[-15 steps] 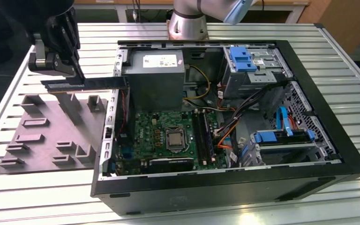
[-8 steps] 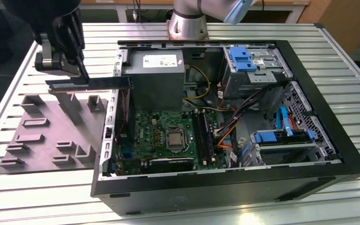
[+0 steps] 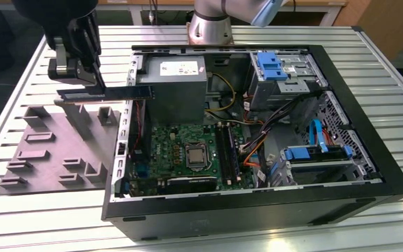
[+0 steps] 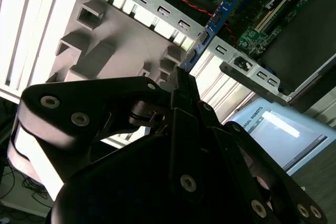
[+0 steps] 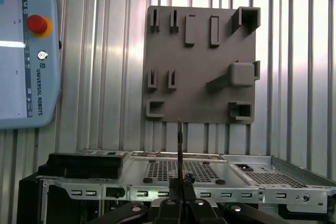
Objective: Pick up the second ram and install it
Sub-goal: 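Pick up the second ram and move it above second insertion slot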
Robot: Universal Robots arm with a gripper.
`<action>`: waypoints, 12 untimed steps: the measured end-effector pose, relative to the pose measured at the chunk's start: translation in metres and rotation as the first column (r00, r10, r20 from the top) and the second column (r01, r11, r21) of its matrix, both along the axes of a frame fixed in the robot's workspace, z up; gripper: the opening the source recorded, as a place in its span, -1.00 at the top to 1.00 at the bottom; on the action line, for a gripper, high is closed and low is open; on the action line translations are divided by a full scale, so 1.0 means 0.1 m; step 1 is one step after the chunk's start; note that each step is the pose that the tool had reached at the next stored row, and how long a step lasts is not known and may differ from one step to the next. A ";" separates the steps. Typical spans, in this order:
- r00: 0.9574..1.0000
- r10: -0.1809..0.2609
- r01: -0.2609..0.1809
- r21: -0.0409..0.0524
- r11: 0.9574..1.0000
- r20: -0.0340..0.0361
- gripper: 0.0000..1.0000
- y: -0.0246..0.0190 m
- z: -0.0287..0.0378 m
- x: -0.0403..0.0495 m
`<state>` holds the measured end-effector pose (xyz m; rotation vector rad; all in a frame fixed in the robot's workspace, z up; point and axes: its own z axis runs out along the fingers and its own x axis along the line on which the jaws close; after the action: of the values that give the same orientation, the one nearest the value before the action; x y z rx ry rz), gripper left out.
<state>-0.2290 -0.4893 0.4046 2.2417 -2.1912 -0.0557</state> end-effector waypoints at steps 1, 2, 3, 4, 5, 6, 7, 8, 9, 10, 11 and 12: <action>1.000 0.000 0.000 0.000 1.000 0.000 0.76 0.000 0.000 0.010; 1.000 0.000 0.000 0.000 1.000 0.000 0.76 0.000 0.000 0.020; 1.000 0.000 0.000 0.000 1.000 0.000 0.76 0.000 0.000 0.031; 1.000 0.000 0.000 0.000 1.000 0.000 0.76 0.000 0.000 0.042; 1.000 0.000 0.000 0.000 1.000 0.000 0.76 0.000 0.000 0.053; 1.000 0.000 0.000 0.000 1.000 0.000 0.76 0.000 0.000 0.064; 1.000 0.000 0.000 0.000 1.000 0.000 0.76 0.000 0.000 0.074; 1.000 0.000 0.000 0.000 1.000 0.000 0.76 0.000 0.000 0.085; 1.000 0.000 0.000 0.000 1.000 0.000 0.76 0.000 0.000 0.096; 1.000 0.000 0.000 0.000 1.000 0.000 0.76 0.000 0.000 0.107; 1.000 0.000 0.000 0.000 1.000 0.000 0.76 0.000 0.000 0.120; 1.000 0.000 0.000 0.000 1.000 0.000 0.76 0.000 0.000 0.131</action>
<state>-0.2159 -0.4893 0.4046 2.2416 -2.1913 -0.0557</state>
